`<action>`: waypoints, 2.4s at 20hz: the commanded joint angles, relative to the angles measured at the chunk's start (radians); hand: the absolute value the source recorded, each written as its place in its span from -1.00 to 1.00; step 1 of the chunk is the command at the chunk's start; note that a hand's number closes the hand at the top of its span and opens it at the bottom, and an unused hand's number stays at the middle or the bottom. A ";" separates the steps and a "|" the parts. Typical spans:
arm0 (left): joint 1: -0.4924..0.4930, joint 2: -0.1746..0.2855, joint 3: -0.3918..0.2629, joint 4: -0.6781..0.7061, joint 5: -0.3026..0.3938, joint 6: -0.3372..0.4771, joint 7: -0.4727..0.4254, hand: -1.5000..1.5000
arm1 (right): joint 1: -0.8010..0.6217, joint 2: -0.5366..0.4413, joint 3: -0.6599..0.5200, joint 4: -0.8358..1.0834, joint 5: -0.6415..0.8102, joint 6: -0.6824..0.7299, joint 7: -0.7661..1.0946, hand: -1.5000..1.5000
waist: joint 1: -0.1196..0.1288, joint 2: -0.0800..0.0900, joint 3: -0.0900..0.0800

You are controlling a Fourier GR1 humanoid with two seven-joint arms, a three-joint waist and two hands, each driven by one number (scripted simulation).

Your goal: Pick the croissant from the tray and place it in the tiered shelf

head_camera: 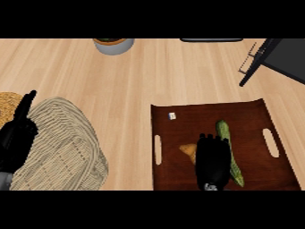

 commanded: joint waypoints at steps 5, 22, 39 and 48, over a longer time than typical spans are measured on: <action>0.038 0.038 -0.036 0.123 -0.094 0.006 0.000 0.00 | -0.062 -0.054 -0.013 0.104 0.022 -0.043 -0.056 1.00 | 0.008 0.024 -0.011; 0.076 0.089 -0.025 0.075 -0.046 0.019 -0.001 0.00 | -0.171 -0.076 -0.372 -0.156 -0.317 -0.070 -0.176 1.00 | 0.003 0.030 -0.010; 0.078 0.075 0.003 0.119 -0.065 -0.004 -0.014 0.00 | -0.447 -0.136 -0.811 -0.517 -0.741 0.135 -0.047 1.00 | -0.021 0.017 -0.014; 0.052 0.060 0.014 0.124 -0.088 -0.030 0.001 0.00 | -0.652 -0.276 -0.911 -0.538 -0.792 0.237 0.078 1.00 | -0.007 0.019 -0.015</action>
